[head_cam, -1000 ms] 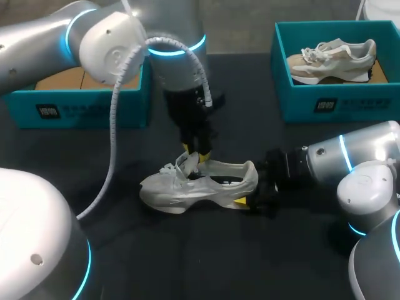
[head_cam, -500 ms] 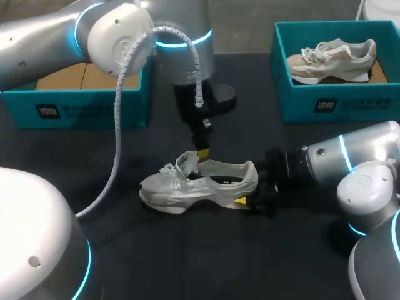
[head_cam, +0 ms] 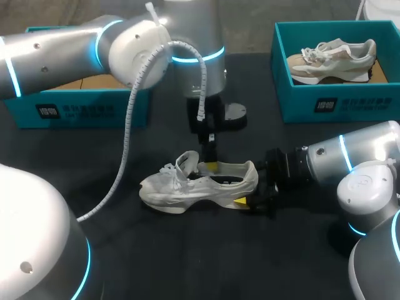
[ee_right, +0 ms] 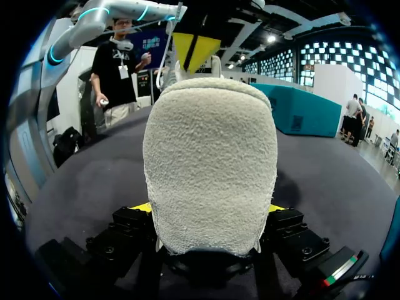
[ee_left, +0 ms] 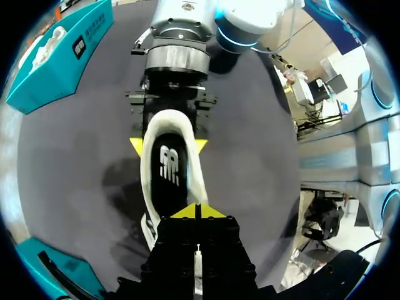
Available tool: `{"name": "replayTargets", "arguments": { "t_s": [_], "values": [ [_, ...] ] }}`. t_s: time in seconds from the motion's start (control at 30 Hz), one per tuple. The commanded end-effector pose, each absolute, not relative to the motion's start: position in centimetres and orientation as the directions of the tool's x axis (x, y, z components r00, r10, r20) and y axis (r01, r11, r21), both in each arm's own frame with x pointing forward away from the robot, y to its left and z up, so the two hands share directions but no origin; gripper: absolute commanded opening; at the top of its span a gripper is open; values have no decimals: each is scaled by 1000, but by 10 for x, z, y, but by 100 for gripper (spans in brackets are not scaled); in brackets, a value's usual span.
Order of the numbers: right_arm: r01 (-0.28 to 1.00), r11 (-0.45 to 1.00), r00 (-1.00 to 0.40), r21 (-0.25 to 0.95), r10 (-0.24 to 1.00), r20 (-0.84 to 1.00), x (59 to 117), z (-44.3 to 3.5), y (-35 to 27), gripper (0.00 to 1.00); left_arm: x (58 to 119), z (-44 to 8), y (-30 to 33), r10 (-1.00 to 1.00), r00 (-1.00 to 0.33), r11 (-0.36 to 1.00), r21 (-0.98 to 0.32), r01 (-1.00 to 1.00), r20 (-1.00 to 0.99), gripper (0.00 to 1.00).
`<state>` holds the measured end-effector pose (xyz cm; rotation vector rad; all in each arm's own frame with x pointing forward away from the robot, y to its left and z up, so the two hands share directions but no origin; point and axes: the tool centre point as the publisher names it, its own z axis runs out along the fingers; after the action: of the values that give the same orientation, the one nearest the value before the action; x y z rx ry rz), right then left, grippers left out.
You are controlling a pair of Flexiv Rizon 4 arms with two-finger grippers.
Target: Take the shoe out of the shoebox, open the shoe tongue, remove and reinsert the insole, then place the shoe into the shoebox
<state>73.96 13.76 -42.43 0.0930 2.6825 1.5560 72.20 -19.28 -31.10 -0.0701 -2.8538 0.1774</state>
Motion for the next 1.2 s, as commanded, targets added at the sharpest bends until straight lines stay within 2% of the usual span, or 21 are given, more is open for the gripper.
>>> {"name": "replayTargets", "arguments": {
  "t_s": [0.03, 0.93, 0.97, 1.0, 1.03, 1.07, 1.2],
  "values": [
    [33, 500, -997, 865, 72, -4, 737, -426, 138, 0, 727, -327, -203, 75, -958, 992, -120, 42, 278, 0],
    [33, 500, -997, 865, 72, -4, 737, -426, 138, 0, 707, -384, -199, 157, -930, 987, -67, 143, 333, 0],
    [33, 500, -997, 865, 72, -4, 737, -426, 138, 0, 707, -385, -199, 166, -927, 986, -70, 151, 336, 11],
    [33, 500, -997, 865, 72, -4, 737, -426, 138, 0, 706, -386, -200, 173, -927, 985, -68, 159, 334, 34],
    [33, 500, -997, 865, 72, -4, 737, -426, 138, 0, 705, -388, -200, 177, -927, 984, -67, 164, 332, 46],
    [33, 500, -997, 865, 72, -4, 737, -426, 138, 0, 705, -389, -200, 179, -927, 984, -67, 166, 331, 48],
    [33, 500, -997, 865, 72, -4, 737, -426, 138, 0, 706, -393, -201, 185, -928, 983, -62, 174, 325, 81]
  ]
}}
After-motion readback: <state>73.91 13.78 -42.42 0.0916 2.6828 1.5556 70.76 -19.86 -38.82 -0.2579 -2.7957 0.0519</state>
